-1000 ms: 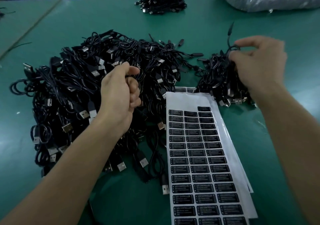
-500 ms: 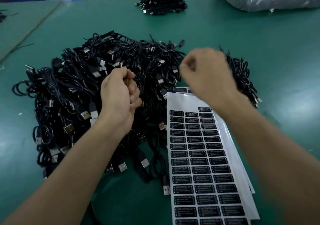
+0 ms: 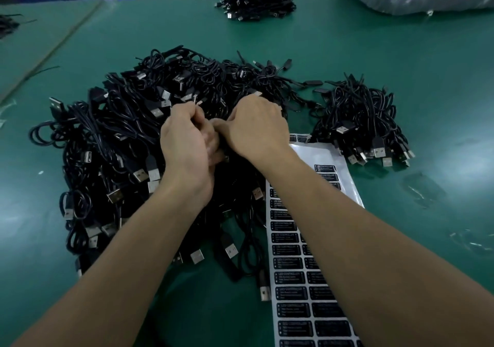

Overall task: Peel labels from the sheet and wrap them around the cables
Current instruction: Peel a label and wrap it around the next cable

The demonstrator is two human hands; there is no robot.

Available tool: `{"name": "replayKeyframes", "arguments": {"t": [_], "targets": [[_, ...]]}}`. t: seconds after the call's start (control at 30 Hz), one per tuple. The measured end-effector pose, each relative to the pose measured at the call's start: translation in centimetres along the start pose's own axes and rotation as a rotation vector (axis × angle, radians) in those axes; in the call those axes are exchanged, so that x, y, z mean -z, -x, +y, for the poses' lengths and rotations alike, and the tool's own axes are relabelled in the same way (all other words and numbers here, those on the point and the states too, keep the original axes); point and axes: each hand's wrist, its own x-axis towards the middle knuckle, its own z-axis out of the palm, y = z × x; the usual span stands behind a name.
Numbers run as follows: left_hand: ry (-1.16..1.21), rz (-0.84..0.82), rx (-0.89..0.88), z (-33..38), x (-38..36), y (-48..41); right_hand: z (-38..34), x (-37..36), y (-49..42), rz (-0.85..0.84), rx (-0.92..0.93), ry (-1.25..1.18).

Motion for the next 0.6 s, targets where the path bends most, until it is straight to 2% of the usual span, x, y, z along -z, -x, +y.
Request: {"name": "replayKeyframes", "arguments": {"t": [0.13,0.3,0.43,0.6], "targets": [[-0.008,0.009,-0.015,0.2,0.0,0.2,-0.4,0.9,-0.3,-0.100,-0.085,-0.213],[-0.011,0.012,-0.049,0.2,0.1,0.5,0.5,4.4,0.0,-0.070,-0.181,-0.673],[0.000,-0.017,-0.038,0.2,0.4,0.5,1.3,6.9,1.0,-0.163,-0.179,-1.011],[-0.107,-0.109,0.007,0.1,0.4,0.4,3.8,8.3,4.0,-0.333,-0.014,-1.008]]}}
